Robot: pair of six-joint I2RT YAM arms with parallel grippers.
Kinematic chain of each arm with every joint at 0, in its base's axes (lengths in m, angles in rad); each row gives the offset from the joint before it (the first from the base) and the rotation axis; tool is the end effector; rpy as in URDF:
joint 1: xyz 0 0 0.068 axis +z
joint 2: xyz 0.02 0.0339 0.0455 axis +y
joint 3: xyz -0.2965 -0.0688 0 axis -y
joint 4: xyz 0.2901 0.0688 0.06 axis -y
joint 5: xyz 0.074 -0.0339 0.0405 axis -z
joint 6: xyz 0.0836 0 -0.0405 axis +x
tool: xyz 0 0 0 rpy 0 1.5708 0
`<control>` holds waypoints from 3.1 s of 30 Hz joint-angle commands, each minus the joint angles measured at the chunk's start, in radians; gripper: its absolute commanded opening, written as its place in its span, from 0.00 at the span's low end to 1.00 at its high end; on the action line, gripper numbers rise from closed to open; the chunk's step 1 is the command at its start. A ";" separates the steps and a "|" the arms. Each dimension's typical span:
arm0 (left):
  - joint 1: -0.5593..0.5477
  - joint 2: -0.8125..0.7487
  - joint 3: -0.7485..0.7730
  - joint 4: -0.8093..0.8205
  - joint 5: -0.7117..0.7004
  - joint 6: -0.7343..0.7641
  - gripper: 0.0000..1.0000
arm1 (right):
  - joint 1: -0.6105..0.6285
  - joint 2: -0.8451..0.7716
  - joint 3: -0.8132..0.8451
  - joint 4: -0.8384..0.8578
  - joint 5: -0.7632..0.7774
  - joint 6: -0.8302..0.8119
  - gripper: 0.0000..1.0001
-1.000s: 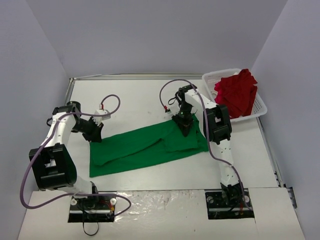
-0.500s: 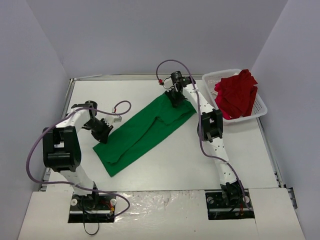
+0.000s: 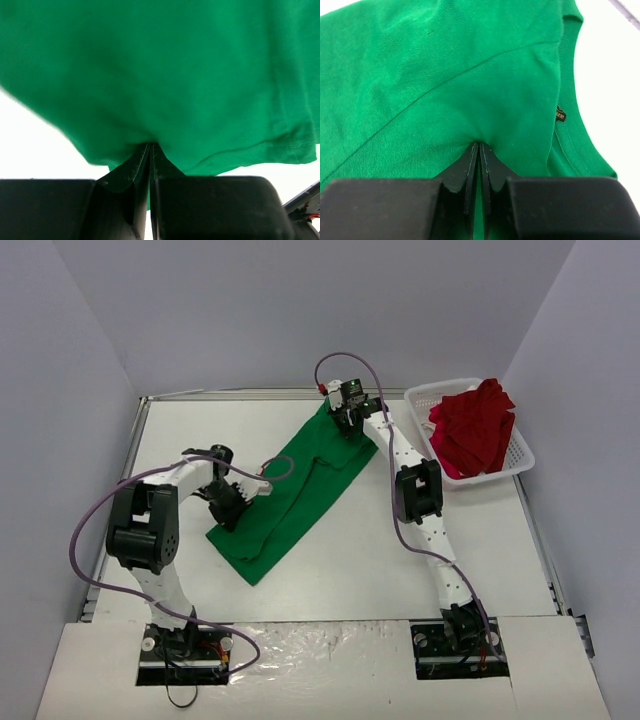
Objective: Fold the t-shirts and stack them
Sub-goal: Rotate the tshirt 90 degrees
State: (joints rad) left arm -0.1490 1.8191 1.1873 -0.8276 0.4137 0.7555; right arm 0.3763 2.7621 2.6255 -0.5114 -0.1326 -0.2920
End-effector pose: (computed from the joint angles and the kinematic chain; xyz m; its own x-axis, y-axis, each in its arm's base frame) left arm 0.3700 -0.0895 0.1284 -0.5919 0.7237 -0.3548 0.8050 0.5532 -0.2146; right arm 0.6619 0.2734 0.1486 -0.4045 -0.4666 -0.7865 -0.6043 0.7819 -0.1531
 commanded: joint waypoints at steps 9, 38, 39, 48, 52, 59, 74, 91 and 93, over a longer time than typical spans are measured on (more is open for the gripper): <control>-0.290 0.019 -0.084 0.076 0.030 -0.094 0.02 | -0.004 0.096 0.040 0.004 0.022 0.057 0.06; -0.718 0.154 0.135 0.015 0.174 -0.237 0.02 | 0.078 0.077 0.044 0.016 -0.009 0.050 0.08; -0.719 0.154 0.144 0.010 0.172 -0.234 0.02 | 0.078 0.073 0.039 0.016 -0.004 0.047 0.08; -0.718 0.048 0.195 -0.125 0.181 -0.183 0.02 | 0.072 -0.021 0.015 0.022 0.028 0.007 0.08; -0.718 -0.017 0.199 -0.227 0.252 -0.145 0.02 | 0.067 -0.096 -0.004 0.030 0.014 0.022 0.07; -0.710 -0.174 0.198 -0.303 0.225 -0.107 0.02 | 0.064 -0.300 -0.108 0.042 0.007 -0.007 0.06; -0.140 -0.555 0.258 -0.102 0.125 -0.363 0.02 | 0.188 -0.777 -0.814 -0.200 -0.185 -0.127 0.00; 0.090 -0.768 -0.084 0.139 0.068 -0.495 0.27 | 0.332 -0.860 -1.187 -0.210 -0.240 -0.162 0.00; 0.111 -0.785 -0.104 0.148 0.088 -0.498 0.47 | 0.331 -0.842 -1.191 -0.202 -0.239 -0.165 0.00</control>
State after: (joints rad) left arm -0.0643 1.0702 1.0939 -0.7273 0.4519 0.2852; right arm 0.7090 1.9194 1.4433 -0.6941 -0.3496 -0.4347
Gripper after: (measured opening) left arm 0.436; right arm 0.001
